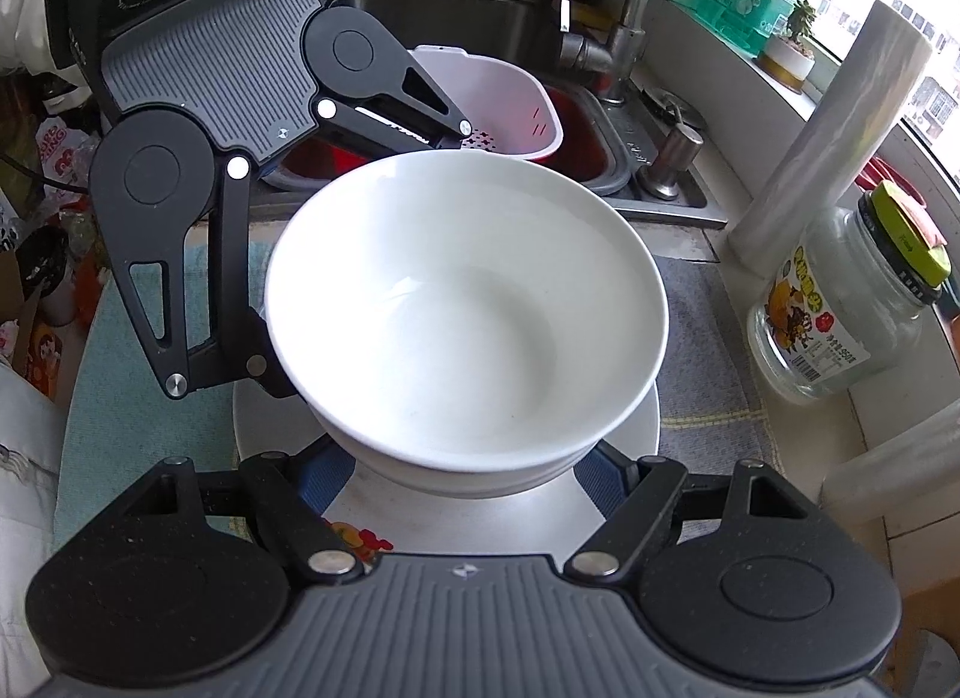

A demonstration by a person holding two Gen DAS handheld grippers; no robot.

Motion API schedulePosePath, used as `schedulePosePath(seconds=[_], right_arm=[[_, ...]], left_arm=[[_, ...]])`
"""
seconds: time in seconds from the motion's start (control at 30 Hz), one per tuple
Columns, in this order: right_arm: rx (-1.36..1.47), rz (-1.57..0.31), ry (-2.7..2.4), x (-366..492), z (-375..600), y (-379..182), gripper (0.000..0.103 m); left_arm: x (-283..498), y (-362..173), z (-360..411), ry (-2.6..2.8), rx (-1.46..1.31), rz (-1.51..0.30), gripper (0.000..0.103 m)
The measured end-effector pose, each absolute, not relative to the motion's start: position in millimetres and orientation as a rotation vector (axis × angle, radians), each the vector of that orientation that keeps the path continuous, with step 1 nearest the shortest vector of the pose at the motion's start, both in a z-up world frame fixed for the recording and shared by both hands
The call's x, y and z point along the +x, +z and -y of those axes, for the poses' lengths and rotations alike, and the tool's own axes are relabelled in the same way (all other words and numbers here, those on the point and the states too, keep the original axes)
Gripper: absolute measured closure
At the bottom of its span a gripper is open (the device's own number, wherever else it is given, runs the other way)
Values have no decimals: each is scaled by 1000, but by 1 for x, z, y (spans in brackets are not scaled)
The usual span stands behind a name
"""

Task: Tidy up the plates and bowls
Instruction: 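Lower the bowl stack onto the plates and open both tools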

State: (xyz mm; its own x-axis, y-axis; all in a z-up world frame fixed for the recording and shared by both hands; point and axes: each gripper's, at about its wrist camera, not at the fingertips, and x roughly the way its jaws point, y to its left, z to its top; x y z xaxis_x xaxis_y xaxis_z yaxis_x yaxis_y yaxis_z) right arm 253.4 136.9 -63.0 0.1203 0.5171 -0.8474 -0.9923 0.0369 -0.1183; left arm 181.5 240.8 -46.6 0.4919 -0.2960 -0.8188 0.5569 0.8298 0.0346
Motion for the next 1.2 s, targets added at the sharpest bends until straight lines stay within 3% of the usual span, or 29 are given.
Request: schedulePosePath(seconds=[0.4,0.47,0.53,0.8,0.87,1.2], right_arm=[[-835,-752,1318,259,-137,-65,18],[-819,-745,1316,261,-136,-65,11],[-808,-732,1323,259,-135,-64,1],[-816,-712,1299,251,-134,-64,0],[-809,-707,1277,250,-132,-63,0],[-719,-738,1083,233,-112,-62,0]], left_arm=[[180,-47,-240,-531,315,-913,20],[180,-47,-241,-531,307,-911,19],[177,-45,-240,-533,319,-888,8],[167,-41,-244,-493,318,-834,6],[163,-41,-244,-468,329,-815,1],[136,-40,-245,-347,233,-762,1]])
